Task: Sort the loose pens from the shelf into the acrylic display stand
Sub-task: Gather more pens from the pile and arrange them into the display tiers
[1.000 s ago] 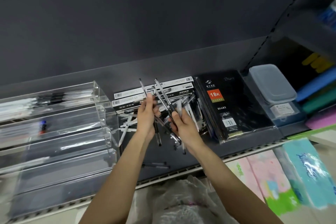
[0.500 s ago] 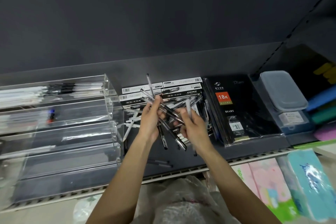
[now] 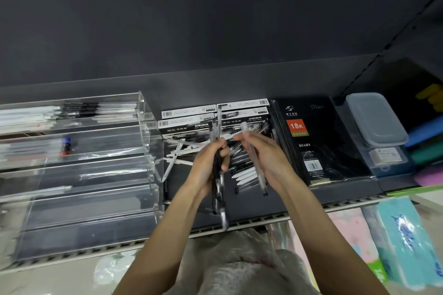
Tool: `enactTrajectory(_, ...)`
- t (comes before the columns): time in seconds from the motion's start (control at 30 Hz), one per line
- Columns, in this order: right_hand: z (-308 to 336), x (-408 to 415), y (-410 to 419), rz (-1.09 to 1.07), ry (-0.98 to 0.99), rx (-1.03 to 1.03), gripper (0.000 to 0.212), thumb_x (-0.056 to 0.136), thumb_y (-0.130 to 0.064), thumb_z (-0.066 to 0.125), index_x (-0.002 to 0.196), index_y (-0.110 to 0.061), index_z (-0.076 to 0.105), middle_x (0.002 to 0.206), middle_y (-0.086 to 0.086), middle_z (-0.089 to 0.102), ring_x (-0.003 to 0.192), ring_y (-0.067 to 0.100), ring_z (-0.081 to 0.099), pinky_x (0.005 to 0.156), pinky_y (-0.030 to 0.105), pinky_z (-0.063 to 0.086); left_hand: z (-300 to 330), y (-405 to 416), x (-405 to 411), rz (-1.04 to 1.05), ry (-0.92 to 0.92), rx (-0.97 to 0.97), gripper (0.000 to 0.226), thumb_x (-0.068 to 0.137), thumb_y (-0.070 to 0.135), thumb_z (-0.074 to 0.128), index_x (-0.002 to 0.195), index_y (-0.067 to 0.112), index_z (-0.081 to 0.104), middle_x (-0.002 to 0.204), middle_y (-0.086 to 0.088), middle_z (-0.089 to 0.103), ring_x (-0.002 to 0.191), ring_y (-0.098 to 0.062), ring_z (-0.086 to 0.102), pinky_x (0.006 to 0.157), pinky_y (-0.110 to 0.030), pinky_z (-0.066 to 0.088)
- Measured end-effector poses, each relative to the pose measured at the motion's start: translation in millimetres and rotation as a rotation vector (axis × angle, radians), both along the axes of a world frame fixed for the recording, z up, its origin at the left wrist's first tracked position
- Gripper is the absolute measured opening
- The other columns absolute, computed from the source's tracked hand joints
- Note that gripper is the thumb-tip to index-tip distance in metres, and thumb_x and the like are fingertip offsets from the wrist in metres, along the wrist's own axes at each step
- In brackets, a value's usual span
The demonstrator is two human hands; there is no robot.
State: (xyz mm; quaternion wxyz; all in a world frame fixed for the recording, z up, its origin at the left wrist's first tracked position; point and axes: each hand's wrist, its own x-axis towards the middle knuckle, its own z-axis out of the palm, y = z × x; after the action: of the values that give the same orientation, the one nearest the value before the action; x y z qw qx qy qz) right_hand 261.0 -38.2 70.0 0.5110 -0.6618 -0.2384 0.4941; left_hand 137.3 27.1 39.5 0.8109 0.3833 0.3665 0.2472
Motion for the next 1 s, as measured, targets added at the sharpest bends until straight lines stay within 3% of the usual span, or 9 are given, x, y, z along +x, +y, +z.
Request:
enactTrajectory(0.13,1,-1,3,-0.007,0.004,0.043,0.021,0.094,-0.018,0.053,0.107,-0.020,0.069,0.101,-0.015,0.067,0.092,-0.003,0.057,0.078,0.012,0.042,-3,-7,-1,-0.049,0.026,0.078,0.025,0.090,0.032,0.055,0.073,0.014,0.050,0.051,0.000,0.037,0.038,-0.009,0.030,0.042,-0.018,0.026)
enactTrajectory(0.23,-1,-2,5,-0.025,-0.019,0.083,0.017,0.090,-0.016,0.059,0.102,-0.012,0.071,0.075,-0.004,0.062,0.064,0.002,0.050,0.056,0.012,0.040,-1,-12,-1,-0.043,0.061,0.137,0.021,0.087,0.028,0.059,0.082,0.008,0.059,0.046,-0.002,0.038,0.036,-0.008,0.032,0.040,-0.018,0.026)
enactTrajectory(0.33,-1,0,5,0.008,-0.147,0.101,0.015,0.087,-0.011,0.064,0.101,-0.008,0.067,0.072,0.003,0.062,0.056,0.002,0.055,0.052,0.013,0.042,0,-13,-3,-0.078,0.162,0.234,0.020,0.093,0.022,0.056,0.094,0.004,0.065,0.045,0.005,0.050,0.038,-0.006,0.033,0.041,-0.015,0.029)
enactTrajectory(0.43,0,5,6,0.038,-0.211,0.079,0.024,0.084,-0.012,0.068,0.107,-0.008,0.061,0.079,0.003,0.069,0.063,-0.002,0.062,0.055,0.010,0.044,2,-13,-5,-0.131,0.191,0.279,0.015,0.093,0.019,0.056,0.093,0.009,0.067,0.064,0.005,0.067,0.040,-0.004,0.038,0.041,-0.014,0.031)
enactTrajectory(0.57,4,16,13,0.129,-0.223,0.049,0.034,0.084,-0.021,0.069,0.115,-0.014,0.058,0.097,0.002,0.071,0.091,0.005,0.064,0.076,0.014,0.044,7,-13,-5,-0.133,0.169,0.267,0.018,0.094,0.017,0.053,0.084,0.011,0.066,0.061,0.004,0.065,0.039,-0.004,0.042,0.040,-0.014,0.032)
enactTrajectory(0.63,9,24,19,0.212,-0.239,0.061,0.035,0.085,-0.022,0.067,0.119,-0.016,0.058,0.101,0.002,0.070,0.094,0.003,0.063,0.076,0.010,0.045,9,-13,-6,-0.159,0.158,0.283,0.019,0.095,0.018,0.052,0.087,0.009,0.067,0.060,0.005,0.063,0.040,-0.004,0.042,0.041,-0.014,0.033)
enactTrajectory(0.7,18,34,27,0.364,-0.280,0.052,0.031,0.086,-0.022,0.066,0.116,-0.018,0.062,0.101,0.000,0.070,0.092,-0.002,0.063,0.074,0.003,0.043,10,-13,-8,-0.178,0.153,0.286,0.020,0.095,0.019,0.052,0.089,0.007,0.067,0.060,0.005,0.062,0.040,-0.004,0.042,0.042,-0.014,0.033)
enactTrajectory(0.87,37,54,43,0.802,-0.437,-0.078,0.031,0.086,-0.029,0.066,0.116,-0.028,0.065,0.097,-0.013,0.068,0.090,-0.008,0.060,0.081,0.007,0.042,7,-14,-15,-0.269,0.170,0.268,0.022,0.096,0.018,0.050,0.083,0.009,0.066,0.056,0.003,0.056,0.048,-0.004,0.047,0.049,-0.014,0.036)
enactTrajectory(1.0,45,50,53,1.126,-0.521,-0.107,0.030,0.092,-0.029,0.057,0.122,-0.027,0.061,0.101,-0.033,0.060,0.098,-0.012,0.054,0.087,0.009,0.040,5,-21,-16,-0.327,0.091,0.059,0.025,0.097,0.016,0.045,0.079,0.009,0.060,0.049,0.004,0.043,0.042,-0.006,0.039,0.043,-0.014,0.032)
